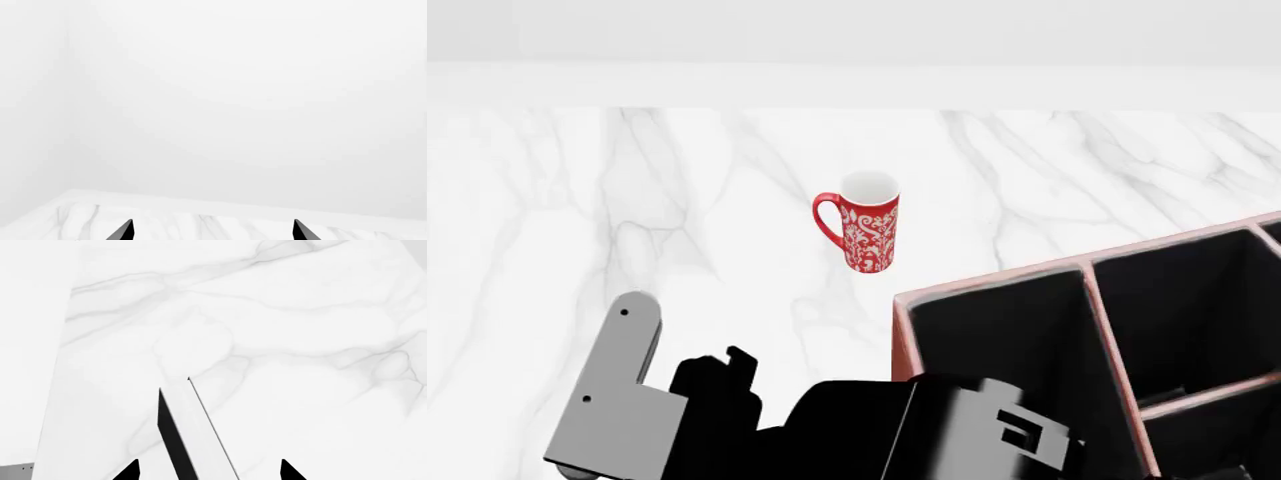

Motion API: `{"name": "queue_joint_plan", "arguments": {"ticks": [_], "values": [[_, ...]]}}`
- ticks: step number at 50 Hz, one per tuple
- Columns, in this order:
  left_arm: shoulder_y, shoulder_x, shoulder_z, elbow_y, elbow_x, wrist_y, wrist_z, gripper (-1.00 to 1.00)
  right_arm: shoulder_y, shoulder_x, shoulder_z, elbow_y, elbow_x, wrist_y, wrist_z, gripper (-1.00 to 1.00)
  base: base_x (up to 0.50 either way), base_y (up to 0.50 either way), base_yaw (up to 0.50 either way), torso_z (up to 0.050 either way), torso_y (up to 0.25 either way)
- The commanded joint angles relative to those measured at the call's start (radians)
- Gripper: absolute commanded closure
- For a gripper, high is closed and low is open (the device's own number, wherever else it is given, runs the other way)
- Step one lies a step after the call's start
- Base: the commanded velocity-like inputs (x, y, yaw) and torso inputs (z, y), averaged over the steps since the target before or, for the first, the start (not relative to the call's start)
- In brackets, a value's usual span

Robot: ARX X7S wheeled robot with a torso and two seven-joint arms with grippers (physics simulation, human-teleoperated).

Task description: Pick up the book and place it in the left compartment of the caddy.

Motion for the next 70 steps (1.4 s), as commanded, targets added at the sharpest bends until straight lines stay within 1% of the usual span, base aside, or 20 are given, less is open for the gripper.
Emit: {"name": "queue_joint_plan", "arguments": {"ticks": [1,32,38,70], "values": [[0.001,-0.005,0.003,0.002,-0.002,0.006,-0.002,-1.00,-0.040,-0.013,-0.020,0.021,-0.019,-0.030,0.005,-1.00,0.00,0.00,0.00,0.000,0.000],[0.011,-0.017,0.005,0.002,-0.005,0.025,-0.001,-1.00,-0.066,-0.057,-0.062,0.036,-0.045,-0.043,0.021,-1.00,0.00,0.00,0.00,0.000,0.000],[0.014,-0.019,0.004,0.001,-0.005,0.029,0.001,-1.00,-0.067,-0.069,-0.066,0.078,-0.061,-0.036,0.041,-1.00,0.00,0.00,0.00,0.000,0.000],[0.021,-0.030,0.009,0.006,-0.012,0.045,-0.003,-1.00,-0.101,-0.072,-0.108,0.123,-0.100,-0.077,0.030,-1.00,0.00,0.00,0.00,0.000,0.000]]}}
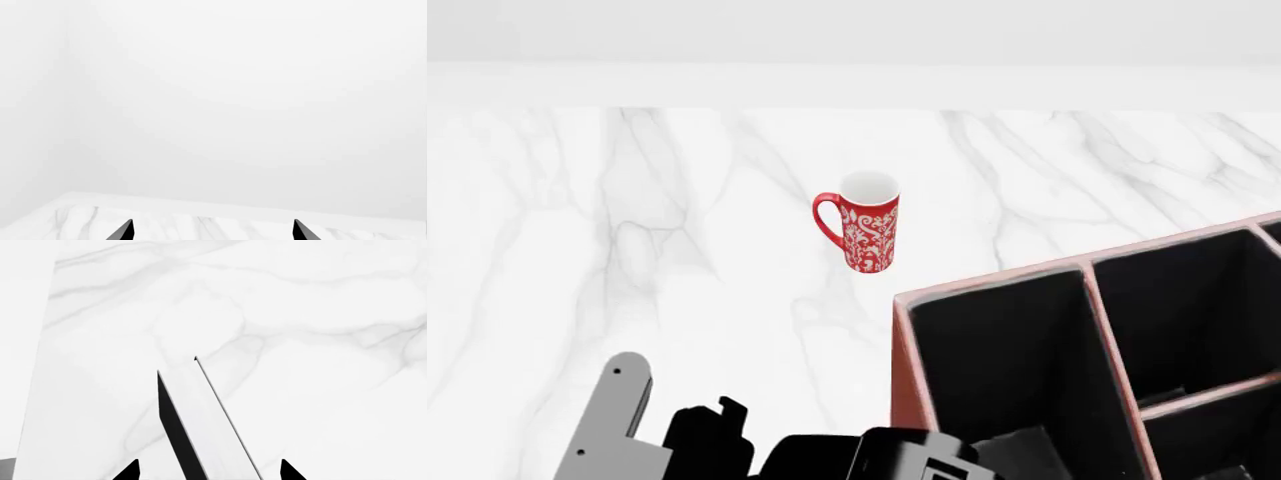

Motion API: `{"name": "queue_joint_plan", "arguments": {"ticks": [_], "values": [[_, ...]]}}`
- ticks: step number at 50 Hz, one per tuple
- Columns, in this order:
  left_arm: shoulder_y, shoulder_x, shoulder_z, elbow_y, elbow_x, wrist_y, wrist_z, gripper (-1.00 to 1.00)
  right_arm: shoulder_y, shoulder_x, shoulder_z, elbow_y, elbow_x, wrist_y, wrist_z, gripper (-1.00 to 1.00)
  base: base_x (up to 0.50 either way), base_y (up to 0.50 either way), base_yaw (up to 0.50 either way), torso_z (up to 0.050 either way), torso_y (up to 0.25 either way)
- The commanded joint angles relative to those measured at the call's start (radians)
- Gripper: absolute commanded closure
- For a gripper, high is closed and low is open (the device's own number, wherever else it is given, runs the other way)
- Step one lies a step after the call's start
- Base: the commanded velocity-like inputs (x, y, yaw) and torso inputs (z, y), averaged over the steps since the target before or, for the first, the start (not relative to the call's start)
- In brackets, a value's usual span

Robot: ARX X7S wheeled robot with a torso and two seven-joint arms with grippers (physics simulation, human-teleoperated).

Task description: Pick up the book and place it in the left compartment of the caddy.

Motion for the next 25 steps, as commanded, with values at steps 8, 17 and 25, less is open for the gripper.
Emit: {"name": "queue_joint_plan", "arguments": {"ticks": [8,17,25], "values": [[0.004,-0.005,0.005,0.002,-0.003,0.009,-0.002,-1.00,-0.020,-0.003,-0.020,0.031,-0.026,-0.027,0.000,-1.00,0.00,0.00,0.00,0.000,0.000],[0.002,-0.009,0.009,-0.001,-0.005,0.013,-0.004,-1.00,-0.021,-0.008,-0.019,0.033,-0.029,-0.026,0.014,-1.00,0.00,0.00,0.00,0.000,0.000],[0.004,-0.010,0.012,0.000,-0.004,0.016,-0.003,-1.00,-0.022,-0.013,-0.022,0.037,-0.034,-0.029,0.020,-1.00,0.00,0.00,0.00,0.000,0.000]]}}
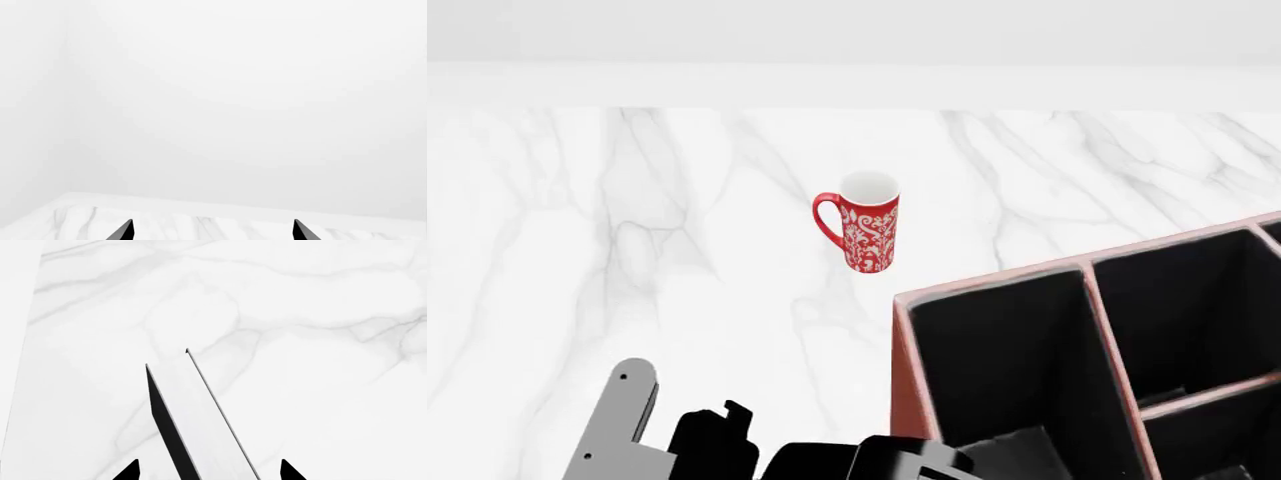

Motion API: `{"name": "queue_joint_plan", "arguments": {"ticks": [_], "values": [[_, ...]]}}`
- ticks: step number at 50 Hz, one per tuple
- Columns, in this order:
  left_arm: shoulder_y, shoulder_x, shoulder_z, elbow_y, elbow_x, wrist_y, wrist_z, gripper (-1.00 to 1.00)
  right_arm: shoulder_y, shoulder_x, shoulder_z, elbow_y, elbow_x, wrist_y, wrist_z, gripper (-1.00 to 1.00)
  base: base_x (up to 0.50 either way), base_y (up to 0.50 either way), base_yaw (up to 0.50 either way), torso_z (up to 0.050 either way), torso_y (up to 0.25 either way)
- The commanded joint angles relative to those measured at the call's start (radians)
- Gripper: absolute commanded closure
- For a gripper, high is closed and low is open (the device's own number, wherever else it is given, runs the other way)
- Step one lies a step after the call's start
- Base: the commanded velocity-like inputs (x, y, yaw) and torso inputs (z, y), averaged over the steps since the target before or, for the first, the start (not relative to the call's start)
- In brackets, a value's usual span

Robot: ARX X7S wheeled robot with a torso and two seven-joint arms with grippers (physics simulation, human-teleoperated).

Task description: Pick up the book and place it in the left compartment of the caddy.

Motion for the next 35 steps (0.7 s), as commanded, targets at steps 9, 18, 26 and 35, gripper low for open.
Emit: {"name": "queue_joint_plan", "arguments": {"ticks": [9,18,26,35], "values": [[0.009,-0.006,-0.001,0.003,-0.002,0.011,0.001,-1.00,-0.018,-0.010,-0.017,0.037,-0.027,-0.025,0.007,-1.00,0.00,0.00,0.00,0.000,0.000],[0.008,-0.011,0.000,0.004,-0.006,0.015,-0.001,-1.00,-0.027,-0.018,-0.022,0.069,-0.037,-0.037,0.007,-1.00,0.00,0.00,0.00,0.000,0.000],[0.008,-0.013,0.003,0.006,-0.008,0.018,-0.004,-1.00,-0.043,-0.018,-0.034,0.101,-0.051,-0.059,-0.002,-1.00,0.00,0.00,0.00,0.000,0.000],[0.009,-0.015,0.006,0.004,-0.007,0.022,-0.004,-1.00,-0.043,-0.015,-0.028,0.086,-0.038,-0.053,-0.001,1.00,0.00,0.00,0.00,0.000,0.000]]}}
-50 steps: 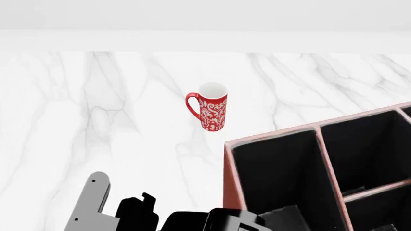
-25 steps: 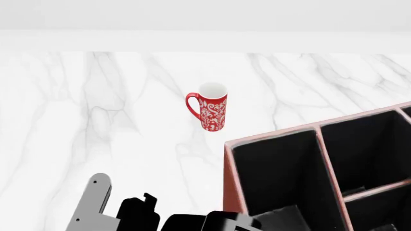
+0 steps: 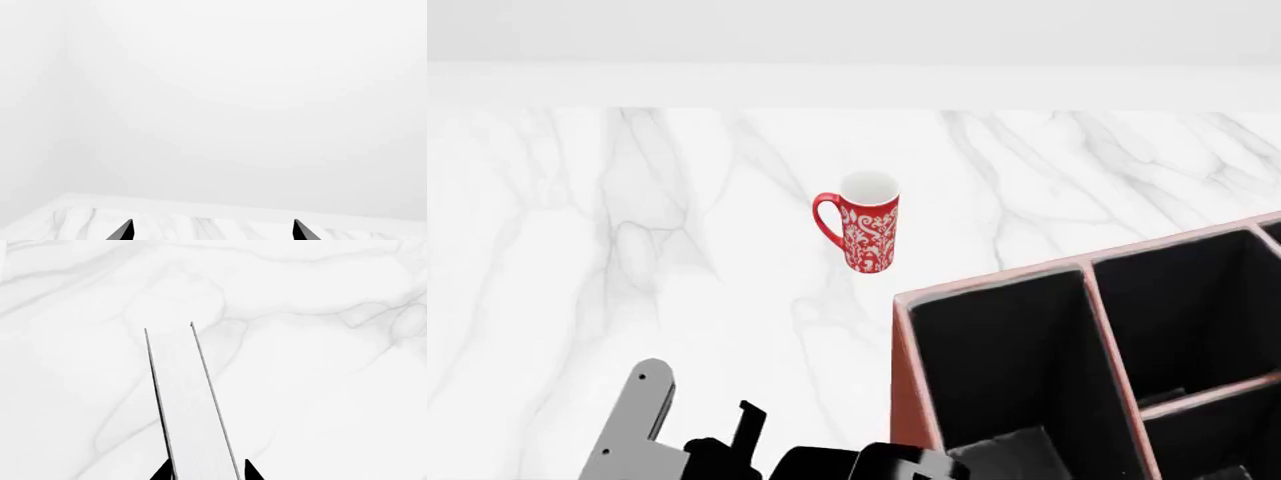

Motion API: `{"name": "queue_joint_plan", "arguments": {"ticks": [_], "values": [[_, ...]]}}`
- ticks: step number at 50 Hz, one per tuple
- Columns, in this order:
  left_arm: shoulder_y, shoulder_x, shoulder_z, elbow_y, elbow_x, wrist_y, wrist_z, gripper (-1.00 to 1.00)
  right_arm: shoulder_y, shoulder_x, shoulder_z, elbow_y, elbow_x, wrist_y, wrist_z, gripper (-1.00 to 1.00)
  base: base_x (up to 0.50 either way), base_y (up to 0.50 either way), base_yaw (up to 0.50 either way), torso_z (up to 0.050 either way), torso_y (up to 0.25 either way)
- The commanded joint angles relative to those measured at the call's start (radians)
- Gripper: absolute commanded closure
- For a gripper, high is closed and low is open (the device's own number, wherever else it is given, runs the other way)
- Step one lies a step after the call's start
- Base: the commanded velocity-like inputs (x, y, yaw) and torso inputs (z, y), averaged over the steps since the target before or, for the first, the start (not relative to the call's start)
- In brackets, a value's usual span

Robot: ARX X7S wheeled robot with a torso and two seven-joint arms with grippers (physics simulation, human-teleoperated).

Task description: Pick up the book and place it in the left compartment of the caddy.

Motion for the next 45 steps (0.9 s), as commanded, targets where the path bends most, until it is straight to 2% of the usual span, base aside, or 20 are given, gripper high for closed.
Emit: {"name": "queue_joint_plan", "arguments": {"ticks": [1,15,24,28,31,33,45], "values": [[0.000,-0.004,0.003,-0.001,-0.001,0.005,-0.001,-1.00,-0.014,0.000,-0.009,0.008,0.007,-0.004,-0.012,1.00,0.00,0.00,0.00,0.000,0.000],[0.005,-0.008,0.003,-0.001,-0.001,0.012,-0.002,-1.00,-0.013,0.004,0.008,-0.016,0.007,-0.010,0.020,1.00,0.00,0.00,0.00,0.000,0.000],[0.006,-0.011,0.004,-0.002,-0.003,0.016,-0.003,-1.00,-0.016,0.011,0.071,-0.029,0.086,0.048,0.063,1.00,0.00,0.00,0.00,0.000,0.000],[0.004,-0.009,0.011,-0.004,0.006,0.016,-0.002,-1.00,-0.018,0.005,0.125,0.002,0.125,0.070,0.107,1.00,0.00,0.00,0.00,0.000,0.000],[0.004,-0.013,0.009,-0.006,0.002,0.018,-0.003,-1.00,-0.058,-0.006,0.226,0.031,0.124,0.080,0.316,1.00,0.00,0.00,0.00,0.000,0.000],[0.005,-0.013,0.008,-0.007,0.003,0.019,-0.003,-1.00,-0.046,-0.015,0.263,0.040,0.214,0.145,0.299,1.00,0.00,0.00,0.00,0.000,0.000],[0.008,-0.015,0.011,-0.005,0.005,0.024,-0.004,-1.00,-0.013,-0.006,0.343,-0.032,0.323,0.246,0.412,1.00,0.00,0.00,0.00,0.000,0.000]]}}
